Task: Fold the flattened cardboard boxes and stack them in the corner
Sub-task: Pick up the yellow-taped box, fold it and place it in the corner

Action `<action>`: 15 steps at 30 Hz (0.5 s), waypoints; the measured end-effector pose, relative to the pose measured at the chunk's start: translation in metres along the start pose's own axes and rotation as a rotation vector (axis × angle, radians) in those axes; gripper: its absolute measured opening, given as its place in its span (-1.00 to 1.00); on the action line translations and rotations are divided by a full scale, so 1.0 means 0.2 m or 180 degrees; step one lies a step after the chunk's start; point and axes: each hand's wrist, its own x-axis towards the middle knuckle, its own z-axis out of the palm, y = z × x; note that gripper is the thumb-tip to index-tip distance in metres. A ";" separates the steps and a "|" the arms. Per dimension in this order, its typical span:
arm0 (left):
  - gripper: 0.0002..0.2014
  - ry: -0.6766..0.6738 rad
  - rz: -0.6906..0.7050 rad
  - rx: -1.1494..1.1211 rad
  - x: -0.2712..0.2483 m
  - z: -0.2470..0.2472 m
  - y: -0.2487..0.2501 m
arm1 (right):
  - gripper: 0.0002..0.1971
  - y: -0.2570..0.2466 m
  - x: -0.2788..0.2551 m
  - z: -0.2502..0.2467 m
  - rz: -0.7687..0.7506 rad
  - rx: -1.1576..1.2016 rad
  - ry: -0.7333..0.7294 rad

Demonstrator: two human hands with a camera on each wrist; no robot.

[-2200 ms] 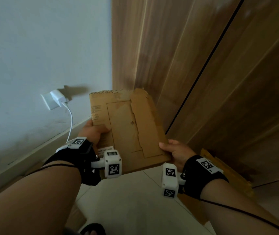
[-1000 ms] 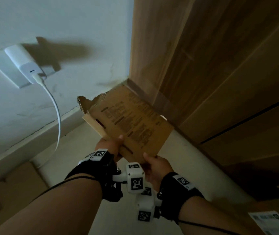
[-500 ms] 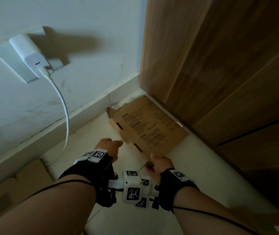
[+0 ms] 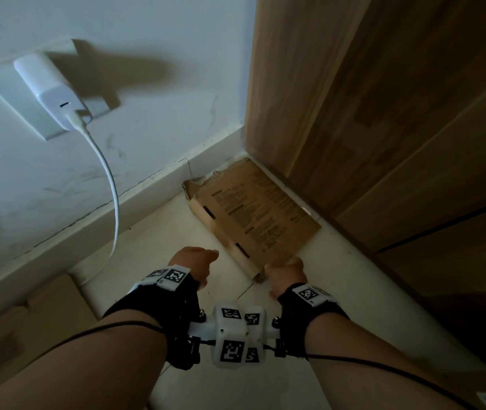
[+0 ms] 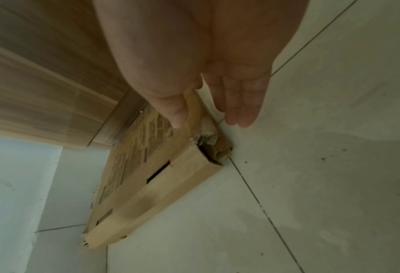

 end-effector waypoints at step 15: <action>-0.79 -0.0225 0.0167 0.0060 -0.21 0.11 0.11 | -0.30 0.04 -0.11 -0.34 -0.0210 -0.0435 -0.0143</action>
